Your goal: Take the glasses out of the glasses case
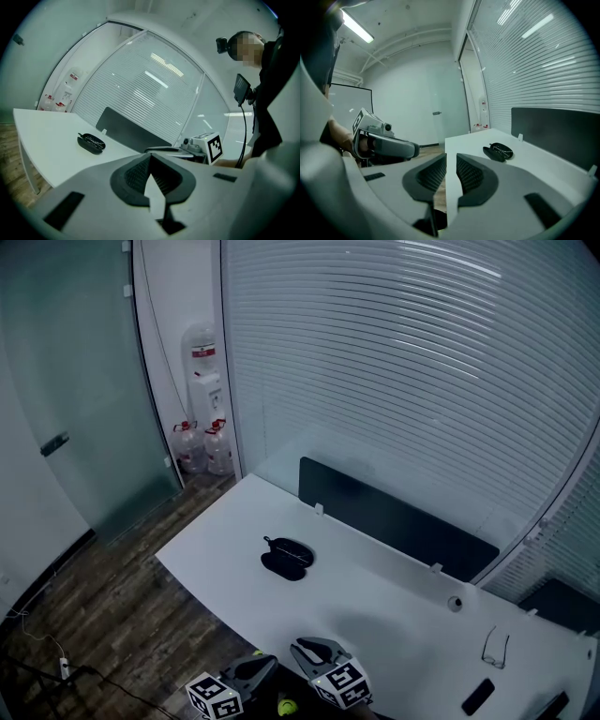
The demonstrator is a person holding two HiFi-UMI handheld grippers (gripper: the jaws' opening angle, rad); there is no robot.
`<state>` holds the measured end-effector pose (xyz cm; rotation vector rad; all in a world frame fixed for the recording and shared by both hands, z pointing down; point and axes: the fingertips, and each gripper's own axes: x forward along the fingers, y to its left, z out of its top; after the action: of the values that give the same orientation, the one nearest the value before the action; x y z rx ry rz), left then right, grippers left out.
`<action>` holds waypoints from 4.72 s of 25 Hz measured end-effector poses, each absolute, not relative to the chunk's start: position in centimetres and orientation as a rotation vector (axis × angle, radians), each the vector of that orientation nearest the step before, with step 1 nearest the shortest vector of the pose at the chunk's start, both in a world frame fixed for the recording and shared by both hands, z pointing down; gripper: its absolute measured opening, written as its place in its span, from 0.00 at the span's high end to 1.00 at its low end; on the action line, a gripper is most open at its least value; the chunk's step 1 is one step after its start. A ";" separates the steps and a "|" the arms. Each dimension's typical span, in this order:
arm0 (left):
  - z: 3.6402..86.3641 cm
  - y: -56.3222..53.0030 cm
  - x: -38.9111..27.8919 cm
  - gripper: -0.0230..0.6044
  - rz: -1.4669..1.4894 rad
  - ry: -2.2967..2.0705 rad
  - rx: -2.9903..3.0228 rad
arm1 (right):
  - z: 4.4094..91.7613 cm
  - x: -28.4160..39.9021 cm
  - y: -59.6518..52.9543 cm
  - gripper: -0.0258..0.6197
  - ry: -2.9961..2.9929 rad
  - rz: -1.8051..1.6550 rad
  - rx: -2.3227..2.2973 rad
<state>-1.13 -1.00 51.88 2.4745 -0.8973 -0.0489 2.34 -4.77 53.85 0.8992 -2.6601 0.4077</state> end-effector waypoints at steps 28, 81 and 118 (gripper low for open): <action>51.6 -14.2 -2.8 0.96 -0.042 -0.735 2.520 | 54.4 0.1 -17.3 0.80 -2.516 0.474 1.033; 59.2 -26.0 -0.5 0.96 0.133 -0.520 2.423 | 65.3 0.2 -29.7 0.70 -2.147 0.568 0.926; 63.4 -29.3 -0.7 0.96 0.228 -0.518 2.319 | 70.2 1.3 -33.6 0.76 -1.960 0.487 0.698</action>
<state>-0.74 -29.32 63.43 2.3192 -0.5181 0.2280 1.33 -33.56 70.23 0.6983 -1.9601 0.4867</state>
